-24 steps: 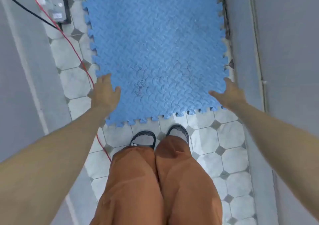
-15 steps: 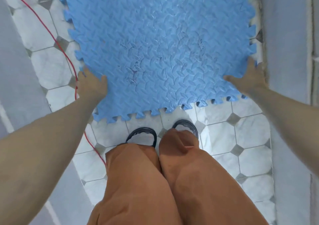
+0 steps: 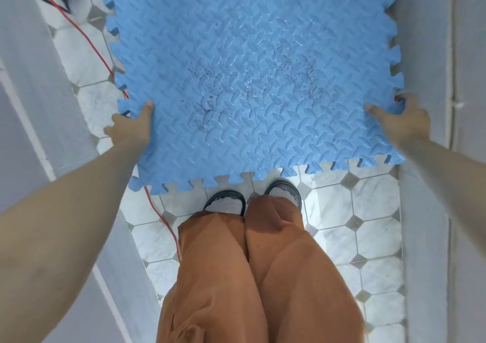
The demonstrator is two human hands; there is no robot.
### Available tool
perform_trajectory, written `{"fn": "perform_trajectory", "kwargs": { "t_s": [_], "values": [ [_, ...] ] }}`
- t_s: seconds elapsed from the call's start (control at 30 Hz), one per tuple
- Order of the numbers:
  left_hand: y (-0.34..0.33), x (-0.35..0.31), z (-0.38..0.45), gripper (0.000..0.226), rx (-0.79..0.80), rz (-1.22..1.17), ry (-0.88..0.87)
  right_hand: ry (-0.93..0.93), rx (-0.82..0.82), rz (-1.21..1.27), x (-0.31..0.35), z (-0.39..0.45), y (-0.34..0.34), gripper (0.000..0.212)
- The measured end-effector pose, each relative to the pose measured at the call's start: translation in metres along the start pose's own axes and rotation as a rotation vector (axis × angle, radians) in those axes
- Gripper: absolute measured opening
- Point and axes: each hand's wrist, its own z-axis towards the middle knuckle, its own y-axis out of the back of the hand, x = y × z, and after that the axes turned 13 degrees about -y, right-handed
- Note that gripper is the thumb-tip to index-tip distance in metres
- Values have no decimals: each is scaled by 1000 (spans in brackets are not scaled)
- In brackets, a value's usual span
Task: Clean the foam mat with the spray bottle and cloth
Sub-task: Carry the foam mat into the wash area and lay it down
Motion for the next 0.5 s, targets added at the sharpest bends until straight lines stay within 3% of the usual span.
{"fn": "perform_trajectory", "kwargs": {
  "t_s": [0.23, 0.33, 0.5],
  "values": [
    [146, -49, -54, 88, 44, 58, -216, 30, -29, -44, 16, -112, 84, 73],
    [208, -76, -81, 73, -7, 160, -289, -4, -32, -120, 25, -167, 130, 73],
    [288, -102, -119, 72, 39, 349, -347, -42, -14, -153, 19, -246, 195, 77]
  ]
}}
